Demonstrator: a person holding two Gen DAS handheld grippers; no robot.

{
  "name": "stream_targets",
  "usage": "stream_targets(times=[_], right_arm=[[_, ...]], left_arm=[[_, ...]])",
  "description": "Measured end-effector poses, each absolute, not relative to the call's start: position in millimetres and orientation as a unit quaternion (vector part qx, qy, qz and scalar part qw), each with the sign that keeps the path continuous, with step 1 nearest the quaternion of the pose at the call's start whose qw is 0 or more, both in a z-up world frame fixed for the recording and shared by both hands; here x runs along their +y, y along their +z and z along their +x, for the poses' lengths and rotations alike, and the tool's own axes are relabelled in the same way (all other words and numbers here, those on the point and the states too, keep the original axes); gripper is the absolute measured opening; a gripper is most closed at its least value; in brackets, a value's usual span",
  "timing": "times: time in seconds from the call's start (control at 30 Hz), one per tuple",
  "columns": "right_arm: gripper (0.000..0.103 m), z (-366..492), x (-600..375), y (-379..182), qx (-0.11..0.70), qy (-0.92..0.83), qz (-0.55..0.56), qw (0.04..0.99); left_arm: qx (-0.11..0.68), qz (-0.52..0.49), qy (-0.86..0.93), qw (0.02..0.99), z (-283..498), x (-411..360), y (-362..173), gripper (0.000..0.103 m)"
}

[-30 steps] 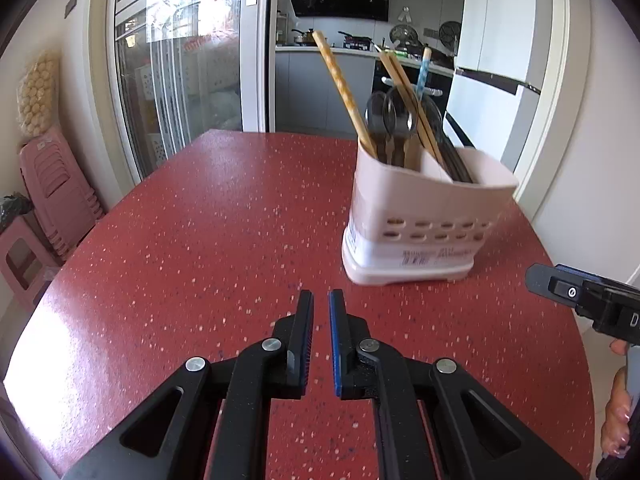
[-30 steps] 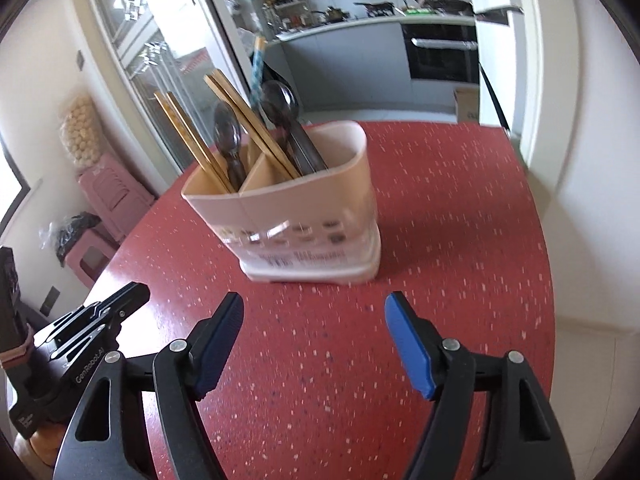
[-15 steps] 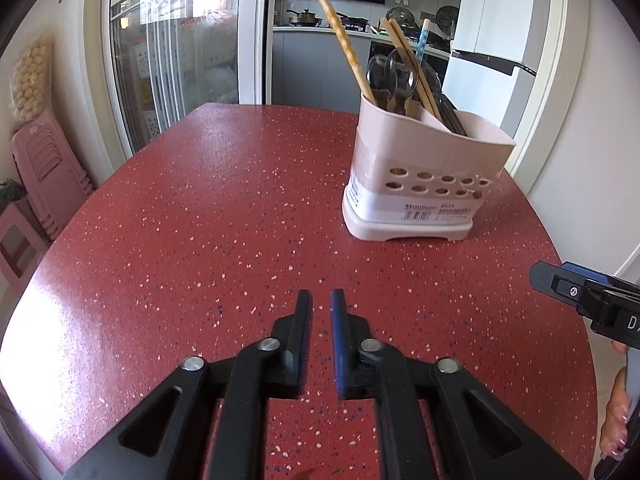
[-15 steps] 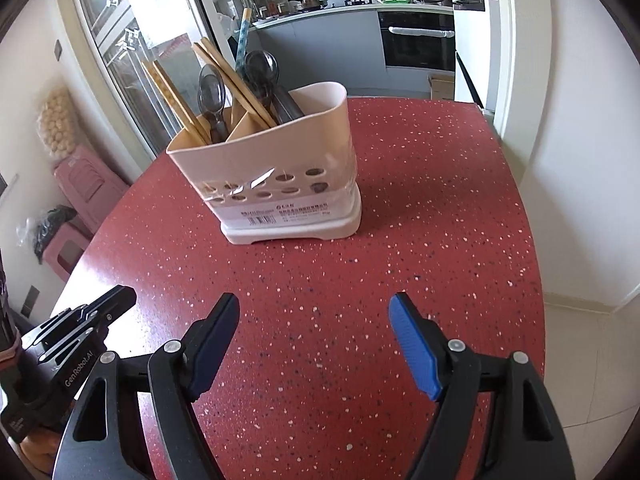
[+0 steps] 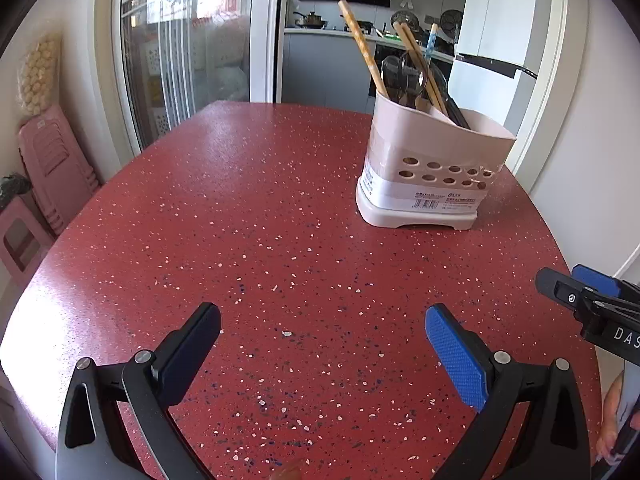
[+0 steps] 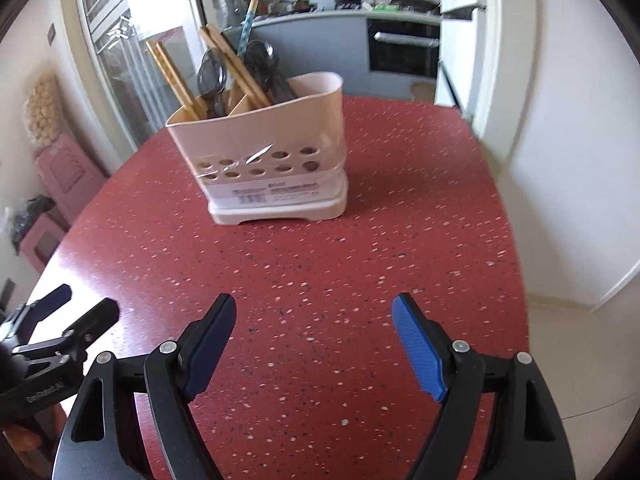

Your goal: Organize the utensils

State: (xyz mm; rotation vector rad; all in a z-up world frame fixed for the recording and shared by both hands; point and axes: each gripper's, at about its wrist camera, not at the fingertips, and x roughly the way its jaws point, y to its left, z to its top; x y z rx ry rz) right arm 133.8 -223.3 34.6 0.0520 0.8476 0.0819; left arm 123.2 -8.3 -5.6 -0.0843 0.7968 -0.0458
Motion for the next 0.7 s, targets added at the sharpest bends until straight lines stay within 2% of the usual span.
stream_targets(times=[0.07, 0.1, 0.3, 0.5, 0.7], right_arm=[[0.099, 129, -223, 36, 0.395, 0.034, 0.024, 0.918], [0.103, 125, -223, 39, 0.375, 0.032, 0.022, 0.926], [0.103, 110, -221, 51, 0.311, 0.008, 0.018, 0.95], [0.103, 107, -225, 52, 0.28, -0.008, 0.025, 0.96], [0.103, 104, -226, 55, 0.263, -0.04, 0.012, 0.964]], left_arm=[[0.38, -0.036, -0.02, 0.924, 121, -9, -4, 0.103], [0.374, -0.033, -0.018, 0.927, 119, -10, -2, 0.103], [0.327, -0.03, -0.03, 0.944, 115, -15, 12, 0.103], [0.275, -0.013, -0.039, 0.961, 111, -22, 22, 0.103], [0.268, -0.015, -0.034, 0.963, 114, -20, 25, 0.103]])
